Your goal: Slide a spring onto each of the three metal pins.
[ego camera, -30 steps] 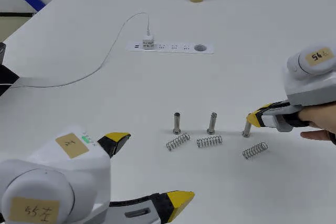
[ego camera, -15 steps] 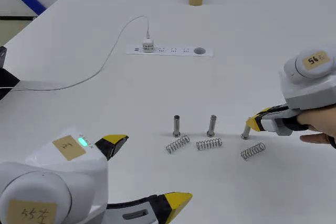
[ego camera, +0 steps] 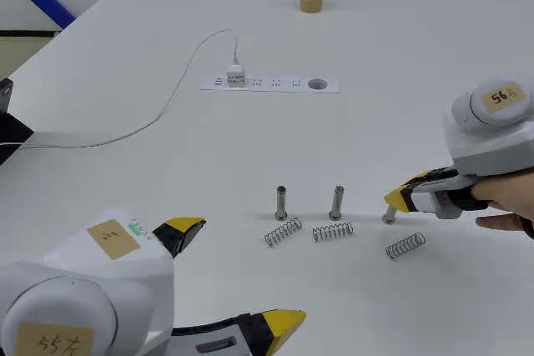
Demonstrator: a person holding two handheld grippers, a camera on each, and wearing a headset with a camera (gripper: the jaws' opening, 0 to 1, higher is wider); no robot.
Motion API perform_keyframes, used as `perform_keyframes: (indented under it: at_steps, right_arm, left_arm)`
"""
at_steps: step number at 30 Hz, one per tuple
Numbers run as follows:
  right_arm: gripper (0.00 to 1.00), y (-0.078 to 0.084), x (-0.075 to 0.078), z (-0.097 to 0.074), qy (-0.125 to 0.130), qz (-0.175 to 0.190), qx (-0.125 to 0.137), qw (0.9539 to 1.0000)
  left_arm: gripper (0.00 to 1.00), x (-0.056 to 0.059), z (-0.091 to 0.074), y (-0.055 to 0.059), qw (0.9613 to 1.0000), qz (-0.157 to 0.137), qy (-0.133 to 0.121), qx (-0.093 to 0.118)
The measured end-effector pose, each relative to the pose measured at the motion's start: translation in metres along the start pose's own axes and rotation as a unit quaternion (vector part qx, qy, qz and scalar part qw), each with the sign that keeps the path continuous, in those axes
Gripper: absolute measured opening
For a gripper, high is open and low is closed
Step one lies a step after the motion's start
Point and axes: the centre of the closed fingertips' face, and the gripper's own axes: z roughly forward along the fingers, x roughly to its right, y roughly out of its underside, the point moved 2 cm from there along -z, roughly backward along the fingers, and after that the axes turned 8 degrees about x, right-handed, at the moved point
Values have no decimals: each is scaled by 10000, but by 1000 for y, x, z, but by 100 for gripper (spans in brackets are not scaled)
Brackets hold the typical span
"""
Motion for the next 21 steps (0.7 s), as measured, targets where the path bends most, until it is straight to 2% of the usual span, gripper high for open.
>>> perform_keyframes:
  at_steps: [9,13,21]
  right_arm:
    - [34,-11,-8,-10,-199,304,566,9977]
    - [40,-14,-16,-16,-398,319,841,9952]
    - [51,-12,-21,-27,-639,271,1186,9905]
  left_arm:
    - [79,-5,5,-2,10000,19,-14,15]
    - [78,-8,8,-2,10000,45,0,-1]
    - [72,-13,15,0,9999,109,57,-72]
